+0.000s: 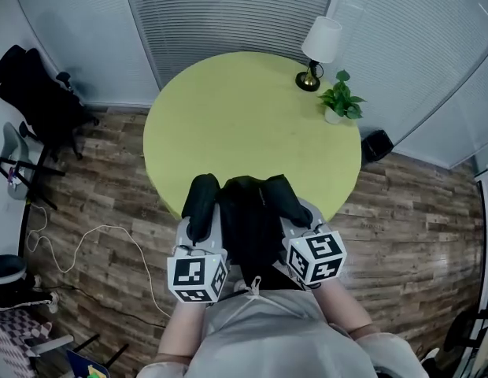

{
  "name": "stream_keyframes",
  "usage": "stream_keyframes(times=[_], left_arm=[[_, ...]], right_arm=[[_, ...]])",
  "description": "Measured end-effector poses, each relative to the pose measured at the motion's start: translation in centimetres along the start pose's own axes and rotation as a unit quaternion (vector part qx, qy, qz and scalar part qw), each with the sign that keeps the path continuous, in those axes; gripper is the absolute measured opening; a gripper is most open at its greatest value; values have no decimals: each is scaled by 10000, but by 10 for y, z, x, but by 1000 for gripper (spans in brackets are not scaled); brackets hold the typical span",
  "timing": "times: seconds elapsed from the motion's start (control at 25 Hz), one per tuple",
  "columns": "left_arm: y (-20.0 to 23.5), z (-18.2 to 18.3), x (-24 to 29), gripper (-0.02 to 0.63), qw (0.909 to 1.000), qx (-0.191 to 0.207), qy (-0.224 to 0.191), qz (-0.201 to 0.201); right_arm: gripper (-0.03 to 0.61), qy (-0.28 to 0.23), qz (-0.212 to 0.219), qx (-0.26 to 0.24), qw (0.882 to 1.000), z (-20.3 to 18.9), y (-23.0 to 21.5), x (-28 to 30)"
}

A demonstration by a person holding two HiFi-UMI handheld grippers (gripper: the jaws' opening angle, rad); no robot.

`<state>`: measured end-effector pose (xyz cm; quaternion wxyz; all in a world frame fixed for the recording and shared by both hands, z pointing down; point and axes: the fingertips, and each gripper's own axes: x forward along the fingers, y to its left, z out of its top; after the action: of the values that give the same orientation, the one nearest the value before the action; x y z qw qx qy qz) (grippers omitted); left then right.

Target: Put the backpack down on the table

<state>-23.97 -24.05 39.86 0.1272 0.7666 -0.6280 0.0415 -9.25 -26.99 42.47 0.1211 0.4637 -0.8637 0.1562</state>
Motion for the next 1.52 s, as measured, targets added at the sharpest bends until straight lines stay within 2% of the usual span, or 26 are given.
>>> stream_keyframes(times=[0.44,0.76,1.0,1.32,1.52], left_arm=[[49,21,133,26,9995,1,194,234],[64,26,242,26,9992,195,289,175],[72,15,314,26,9985,365,372,183],[76,-8,366,26,9974,486,489,205],[79,-8,384,28,9965,652,503,157]], right_arm=[[32,210,240,27,9995,41,-56,130],[32,315,140,-171,9993,66,-119,217],[32,386,1,-120,9992,65,-164,269],[32,444,-30,-94,9990,51,-201,311],[34,437,41,-34,9990,50,-211,323]])
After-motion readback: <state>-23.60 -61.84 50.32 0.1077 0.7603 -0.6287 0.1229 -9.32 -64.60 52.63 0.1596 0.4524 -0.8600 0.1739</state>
